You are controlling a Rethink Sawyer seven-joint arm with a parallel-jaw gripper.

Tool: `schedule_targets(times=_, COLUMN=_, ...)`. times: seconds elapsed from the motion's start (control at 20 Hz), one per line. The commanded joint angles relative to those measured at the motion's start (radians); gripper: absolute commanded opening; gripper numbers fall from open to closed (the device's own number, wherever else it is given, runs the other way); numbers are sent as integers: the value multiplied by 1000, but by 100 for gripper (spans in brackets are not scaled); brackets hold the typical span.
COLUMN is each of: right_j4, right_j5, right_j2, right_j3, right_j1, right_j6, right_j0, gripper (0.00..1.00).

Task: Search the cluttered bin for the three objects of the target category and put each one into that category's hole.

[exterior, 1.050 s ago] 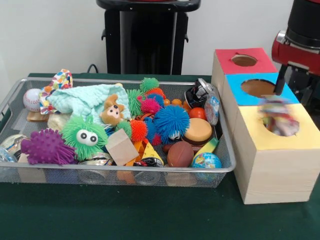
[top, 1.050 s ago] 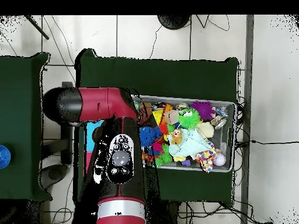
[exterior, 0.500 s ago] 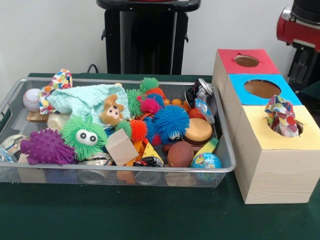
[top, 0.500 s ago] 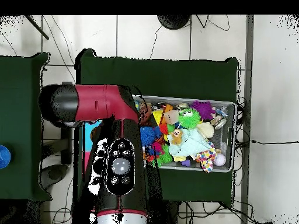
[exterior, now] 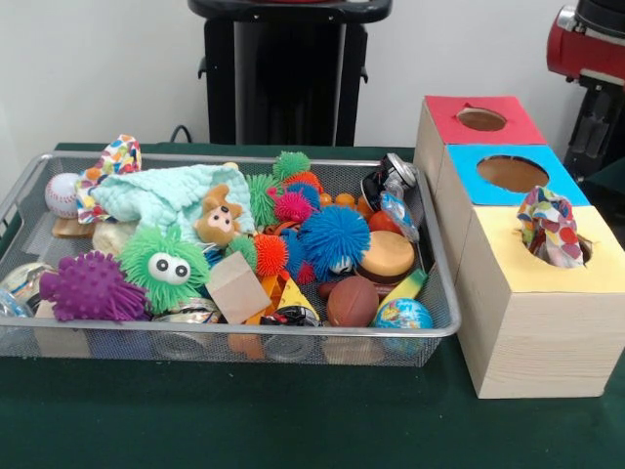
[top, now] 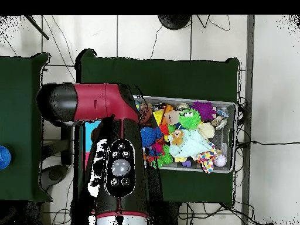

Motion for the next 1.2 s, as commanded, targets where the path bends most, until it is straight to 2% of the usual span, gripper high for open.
schedule_targets(times=0.05, right_j4=-14, right_j5=116, right_j2=31, right_j3=-34, right_j1=57, right_j6=88, right_j0=-8, gripper=0)
schedule_targets(times=0.3, right_j4=-56, right_j5=273, right_j2=10, right_j3=-224, right_j1=124, right_j6=97, right_j0=9, gripper=0)
schedule_targets(times=0.55, right_j4=-113, right_j5=318, right_j2=-21, right_j3=-420, right_j1=214, right_j6=101, right_j0=31, gripper=0)
schedule_targets(times=0.95, right_j4=-99, right_j5=495, right_j2=-3, right_j3=-736, right_j1=353, right_j6=116, right_j0=23, gripper=0)
schedule_targets(times=1.2, right_j4=-141, right_j5=550, right_j2=-16, right_j3=-964, right_j1=498, right_j6=29, right_j0=1, gripper=0)
